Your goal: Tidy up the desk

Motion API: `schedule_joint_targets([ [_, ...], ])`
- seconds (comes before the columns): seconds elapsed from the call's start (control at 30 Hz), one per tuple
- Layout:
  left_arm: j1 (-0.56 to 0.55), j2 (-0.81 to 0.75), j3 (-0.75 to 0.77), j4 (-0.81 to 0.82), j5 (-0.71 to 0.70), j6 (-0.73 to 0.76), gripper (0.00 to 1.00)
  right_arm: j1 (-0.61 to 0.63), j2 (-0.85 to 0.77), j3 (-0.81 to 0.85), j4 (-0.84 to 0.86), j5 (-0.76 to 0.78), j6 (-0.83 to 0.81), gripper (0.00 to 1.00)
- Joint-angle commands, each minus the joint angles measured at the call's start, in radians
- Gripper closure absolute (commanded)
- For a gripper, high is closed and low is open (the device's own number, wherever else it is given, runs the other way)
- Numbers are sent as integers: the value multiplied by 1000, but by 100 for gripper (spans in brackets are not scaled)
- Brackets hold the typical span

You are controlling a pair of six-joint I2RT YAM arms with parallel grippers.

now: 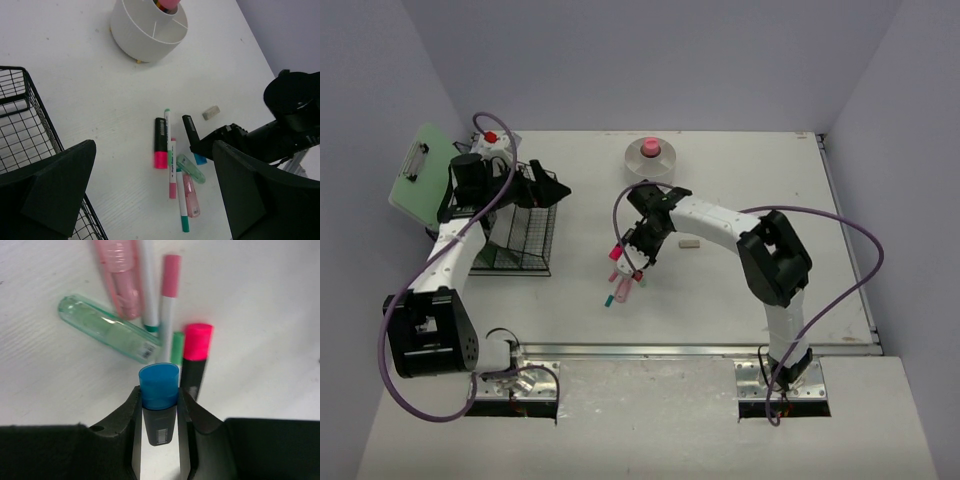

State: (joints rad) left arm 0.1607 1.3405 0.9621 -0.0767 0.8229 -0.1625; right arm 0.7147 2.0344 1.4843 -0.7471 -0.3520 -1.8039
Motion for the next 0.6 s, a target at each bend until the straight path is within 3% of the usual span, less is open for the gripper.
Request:
schedule_joint_targets([
  [0.0,-40,-38,55,-7,-62,60,0,-30,-109,60,76,-113,228,100],
  [0.13,-80,-45,67,13,-110,51,0,-91,-152,55,234,-178,602,100],
  [0.3,-122,-51,42,84,-191,-18,0,-254,-176,37,658,-219,1182,100],
  [0.4,-132,-48,29,144,-198,-66,0,-323,-192,-6,867,-149,1520,100],
  [0.57,-147,-22,32,158,-199,-117,0,-393,-202,-53,1114,138,1792,100],
])
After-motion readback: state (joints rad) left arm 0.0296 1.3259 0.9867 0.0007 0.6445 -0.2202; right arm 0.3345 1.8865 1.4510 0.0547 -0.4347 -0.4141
